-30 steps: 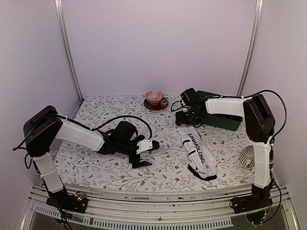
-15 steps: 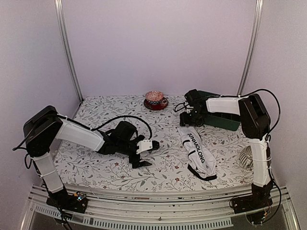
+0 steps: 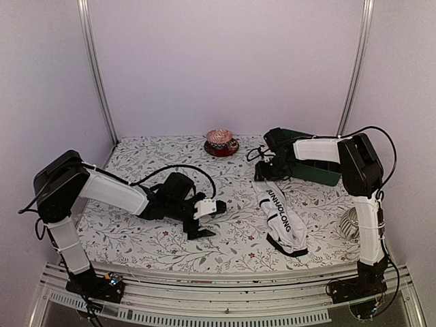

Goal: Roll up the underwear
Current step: Move the underwear to the center of the board.

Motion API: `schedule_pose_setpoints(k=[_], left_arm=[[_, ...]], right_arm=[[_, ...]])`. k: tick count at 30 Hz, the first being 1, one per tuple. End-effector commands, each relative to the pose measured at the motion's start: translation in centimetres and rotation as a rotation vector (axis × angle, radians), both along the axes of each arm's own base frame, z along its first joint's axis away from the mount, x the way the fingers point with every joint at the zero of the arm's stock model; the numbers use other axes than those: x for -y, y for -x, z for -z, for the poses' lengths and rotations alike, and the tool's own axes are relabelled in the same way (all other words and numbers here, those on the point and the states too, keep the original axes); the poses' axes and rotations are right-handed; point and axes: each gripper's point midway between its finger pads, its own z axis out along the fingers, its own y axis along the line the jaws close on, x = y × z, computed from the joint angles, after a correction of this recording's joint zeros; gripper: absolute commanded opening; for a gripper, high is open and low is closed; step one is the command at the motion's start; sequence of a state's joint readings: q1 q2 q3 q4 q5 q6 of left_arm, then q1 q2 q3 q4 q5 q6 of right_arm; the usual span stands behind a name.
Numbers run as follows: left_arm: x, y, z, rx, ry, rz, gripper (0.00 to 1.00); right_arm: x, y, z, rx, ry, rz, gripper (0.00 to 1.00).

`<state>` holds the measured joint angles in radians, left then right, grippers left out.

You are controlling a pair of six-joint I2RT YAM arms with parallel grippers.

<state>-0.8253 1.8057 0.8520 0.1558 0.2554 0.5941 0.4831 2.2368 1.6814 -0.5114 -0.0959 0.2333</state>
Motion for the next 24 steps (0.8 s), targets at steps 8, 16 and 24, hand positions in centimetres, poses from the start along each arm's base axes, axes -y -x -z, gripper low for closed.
schedule_pose_setpoints(k=[8,16,24], left_arm=[[0.2,-0.2,0.2,-0.021,0.001,0.009,0.98],[0.3,-0.2,0.1,-0.025,0.005,0.009,0.98],[-0.2,-2.0,-1.5,-0.041,0.067,-0.056,0.99]], right_arm=[[-0.4,1.7,1.7,-0.113,-0.006,-0.098,0.42],[-2.4,2.6,-0.4,-0.107,-0.107,-0.178,0.03],[-8.3,4.8,-6.0,0.007,-0.168,-0.332,0.02]])
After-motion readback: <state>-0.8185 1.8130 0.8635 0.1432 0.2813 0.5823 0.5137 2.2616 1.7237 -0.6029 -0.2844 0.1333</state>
